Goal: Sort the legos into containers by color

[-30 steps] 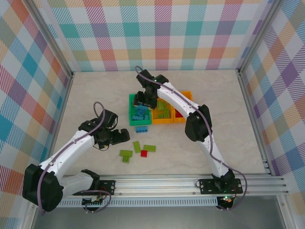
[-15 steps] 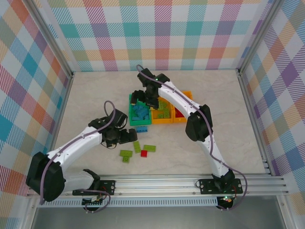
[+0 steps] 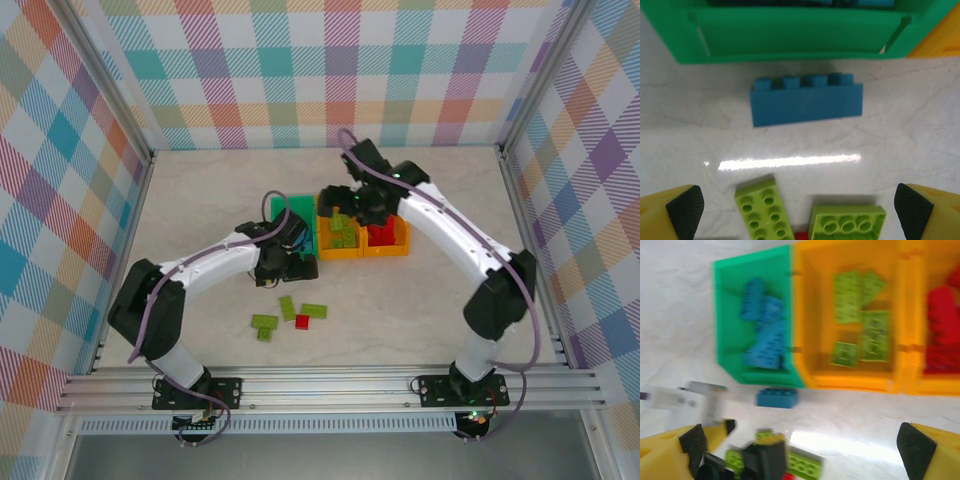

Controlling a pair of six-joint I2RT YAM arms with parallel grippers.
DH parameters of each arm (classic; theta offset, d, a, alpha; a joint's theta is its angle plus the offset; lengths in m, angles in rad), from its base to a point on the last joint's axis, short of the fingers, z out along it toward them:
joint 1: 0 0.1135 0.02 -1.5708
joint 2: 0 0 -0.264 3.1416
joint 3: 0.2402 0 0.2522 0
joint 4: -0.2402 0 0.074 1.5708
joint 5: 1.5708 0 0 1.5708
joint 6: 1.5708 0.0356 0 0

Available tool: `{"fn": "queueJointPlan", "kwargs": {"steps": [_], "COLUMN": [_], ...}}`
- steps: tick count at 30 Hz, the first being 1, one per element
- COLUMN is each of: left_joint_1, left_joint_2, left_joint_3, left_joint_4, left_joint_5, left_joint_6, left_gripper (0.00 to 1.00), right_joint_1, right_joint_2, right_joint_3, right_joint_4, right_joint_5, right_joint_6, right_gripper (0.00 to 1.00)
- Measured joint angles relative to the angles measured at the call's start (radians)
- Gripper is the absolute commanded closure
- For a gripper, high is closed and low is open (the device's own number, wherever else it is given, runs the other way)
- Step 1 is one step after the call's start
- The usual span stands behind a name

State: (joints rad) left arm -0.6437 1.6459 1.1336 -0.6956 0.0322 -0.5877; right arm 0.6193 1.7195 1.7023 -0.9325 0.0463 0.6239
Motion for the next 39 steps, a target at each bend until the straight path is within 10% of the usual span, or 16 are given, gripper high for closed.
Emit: {"fn": "queueJointPlan", "kwargs": {"steps": [8,31,39], "left_joint_1": [-0.026,-0.037,-0.042], "left_joint_2": [0.151,0.297,0.299], "left_joint_3": [0.116,0.227,0.227], "left_joint_4": [-0.002,-0.045,-0.042], "left_joint_5": [-0.037,-0.179,-0.190], "left_joint_6": [-0.007,-0.079,-0.086], "left_gripper": [0.04,0.15,0.43], "right_joint_1": [-0.170,-0.343,-0.365], "right_joint_2": [-0.135,-0.154,-0.126], "right_joint_3": [-0.327,-0.346,-0.344], "right_joint_4": [0.035,0.107,0.121], "right_joint_5": [0.016,-0.103,-0.142], "right_joint_6": [0.003,-0.064,-0.064], "right_gripper": [0.01,0.00,0.00]}}
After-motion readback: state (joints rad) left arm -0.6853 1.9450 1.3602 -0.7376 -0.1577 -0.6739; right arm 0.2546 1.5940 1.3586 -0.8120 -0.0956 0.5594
